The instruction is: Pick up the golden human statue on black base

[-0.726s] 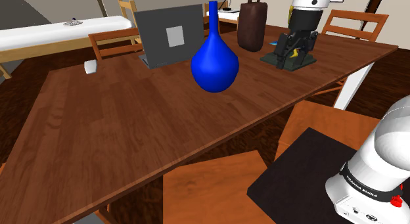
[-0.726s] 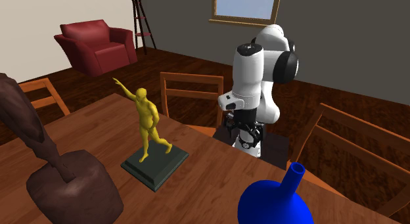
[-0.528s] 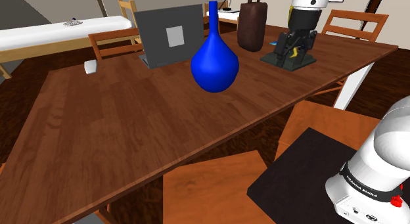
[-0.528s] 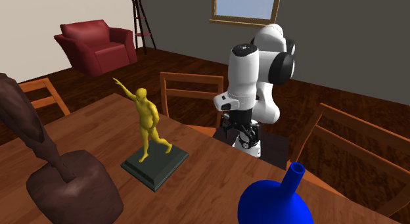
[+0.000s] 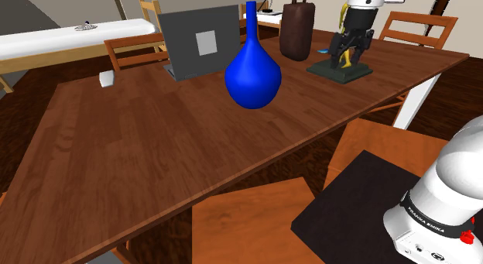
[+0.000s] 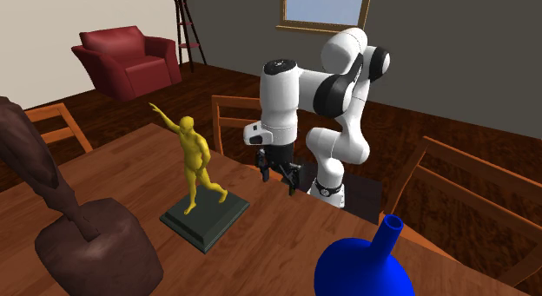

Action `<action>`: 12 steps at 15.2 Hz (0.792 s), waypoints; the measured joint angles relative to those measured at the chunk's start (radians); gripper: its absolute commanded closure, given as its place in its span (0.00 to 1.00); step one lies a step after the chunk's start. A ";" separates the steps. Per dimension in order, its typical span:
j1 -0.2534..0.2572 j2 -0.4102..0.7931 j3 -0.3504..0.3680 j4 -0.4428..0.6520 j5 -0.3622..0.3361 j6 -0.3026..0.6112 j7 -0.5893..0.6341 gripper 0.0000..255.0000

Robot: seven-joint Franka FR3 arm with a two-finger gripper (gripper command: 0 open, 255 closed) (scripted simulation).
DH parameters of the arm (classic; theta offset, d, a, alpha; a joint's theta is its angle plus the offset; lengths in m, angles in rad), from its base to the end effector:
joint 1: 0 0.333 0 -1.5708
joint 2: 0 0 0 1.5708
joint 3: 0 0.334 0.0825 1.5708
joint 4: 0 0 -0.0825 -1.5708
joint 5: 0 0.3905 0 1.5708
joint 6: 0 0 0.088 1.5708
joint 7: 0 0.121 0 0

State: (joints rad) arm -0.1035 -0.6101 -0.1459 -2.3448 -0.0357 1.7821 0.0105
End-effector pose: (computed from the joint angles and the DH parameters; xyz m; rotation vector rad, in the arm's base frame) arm 0.3557 -0.1032 0.5521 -3.0769 0.3537 -0.0736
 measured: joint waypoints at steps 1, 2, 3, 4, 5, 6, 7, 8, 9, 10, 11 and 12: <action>-0.005 0.021 -0.011 0.015 -0.007 0.010 -0.010 0.00; -0.015 0.036 -0.029 0.020 -0.019 0.024 -0.029 0.00; -0.020 0.059 -0.041 0.041 -0.026 0.030 -0.041 0.00; -0.028 0.075 -0.058 0.051 -0.035 0.040 -0.059 0.00; -0.034 0.106 -0.077 0.080 -0.042 0.047 -0.079 0.00; -0.039 0.130 -0.089 0.103 -0.046 0.052 -0.091 0.00; -0.043 0.152 -0.101 0.120 -0.050 0.062 -0.103 0.00; -0.047 0.172 -0.113 0.135 -0.053 0.072 -0.114 0.00; -0.050 0.196 -0.124 0.163 -0.055 0.083 -0.129 0.00; -0.053 0.223 -0.137 0.202 -0.055 0.083 -0.146 0.00; -0.058 0.251 -0.155 0.232 -0.055 0.107 -0.167 0.00; -0.062 0.279 -0.168 0.260 -0.054 0.137 -0.182 0.00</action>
State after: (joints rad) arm -0.1660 -0.3312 -0.3139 -2.0845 -0.0893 1.9195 -0.1715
